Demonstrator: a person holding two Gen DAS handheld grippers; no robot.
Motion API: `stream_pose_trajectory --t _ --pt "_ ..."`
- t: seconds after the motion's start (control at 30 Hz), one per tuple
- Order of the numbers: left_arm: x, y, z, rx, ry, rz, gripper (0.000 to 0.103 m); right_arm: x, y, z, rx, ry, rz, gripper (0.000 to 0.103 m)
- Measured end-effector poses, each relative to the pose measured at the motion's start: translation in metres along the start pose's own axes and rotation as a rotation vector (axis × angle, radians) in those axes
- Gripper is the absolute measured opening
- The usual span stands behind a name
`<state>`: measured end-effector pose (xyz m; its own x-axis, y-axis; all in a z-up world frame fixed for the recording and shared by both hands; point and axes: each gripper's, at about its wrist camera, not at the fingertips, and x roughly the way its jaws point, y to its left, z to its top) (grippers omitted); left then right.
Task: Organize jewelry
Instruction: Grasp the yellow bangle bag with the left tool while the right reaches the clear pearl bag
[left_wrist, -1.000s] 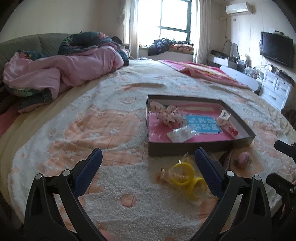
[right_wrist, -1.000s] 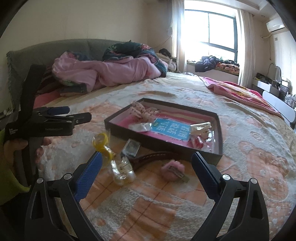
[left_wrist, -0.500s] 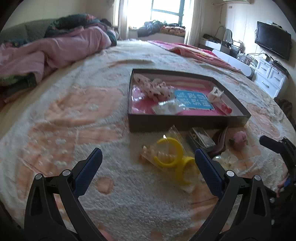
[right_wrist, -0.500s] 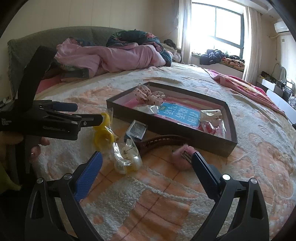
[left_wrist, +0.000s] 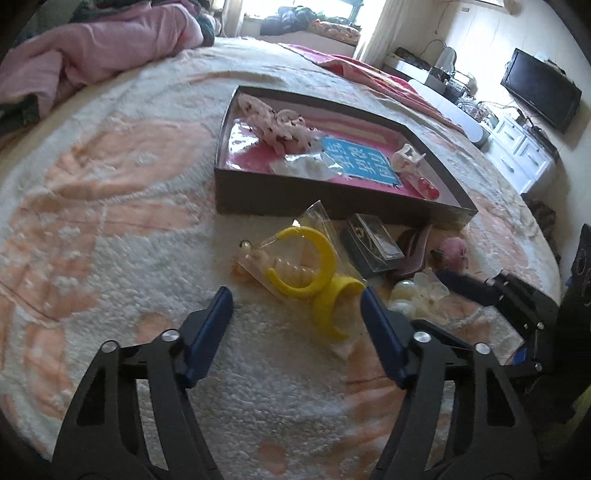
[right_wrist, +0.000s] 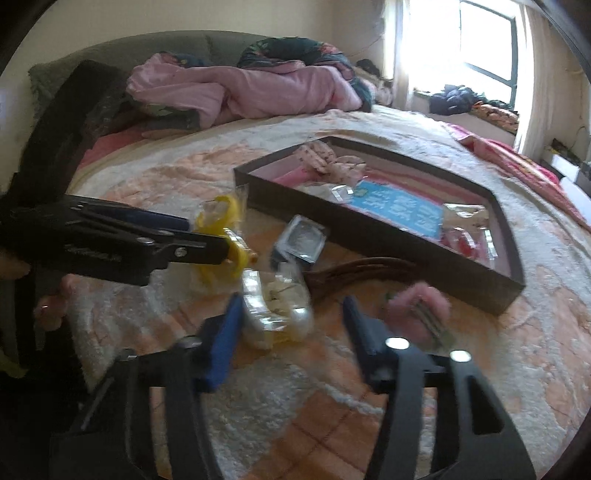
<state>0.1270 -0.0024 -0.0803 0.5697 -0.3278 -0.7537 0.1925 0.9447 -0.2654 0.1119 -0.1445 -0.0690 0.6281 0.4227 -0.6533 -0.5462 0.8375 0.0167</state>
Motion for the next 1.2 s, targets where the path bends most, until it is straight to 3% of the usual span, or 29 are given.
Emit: stream_pose_trajectory --t 0.03,0.33,0.47,0.8,1.2 --pt "0.0 0.0 0.0 -0.003 0.002 -0.004 0.06 -0.001 0.001 0.0 0.0 -0.001 0.015 0.035" --pt "0.002 0.002 -0.001 -0.064 0.033 -0.073 0.056 -0.018 -0.014 0.0 0.071 -0.017 0.013 0.035" --pt "0.008 -0.003 -0.004 -0.09 0.072 -0.141 0.033 -0.026 -0.022 0.002 0.106 -0.042 0.007 0.035" --pt "0.003 -0.016 -0.008 -0.065 0.05 -0.134 0.011 -0.035 -0.027 0.002 0.129 -0.07 0.002 0.035" --pt "-0.022 -0.044 -0.001 0.033 -0.047 -0.126 0.008 -0.05 -0.037 0.006 0.153 -0.111 -0.012 0.034"
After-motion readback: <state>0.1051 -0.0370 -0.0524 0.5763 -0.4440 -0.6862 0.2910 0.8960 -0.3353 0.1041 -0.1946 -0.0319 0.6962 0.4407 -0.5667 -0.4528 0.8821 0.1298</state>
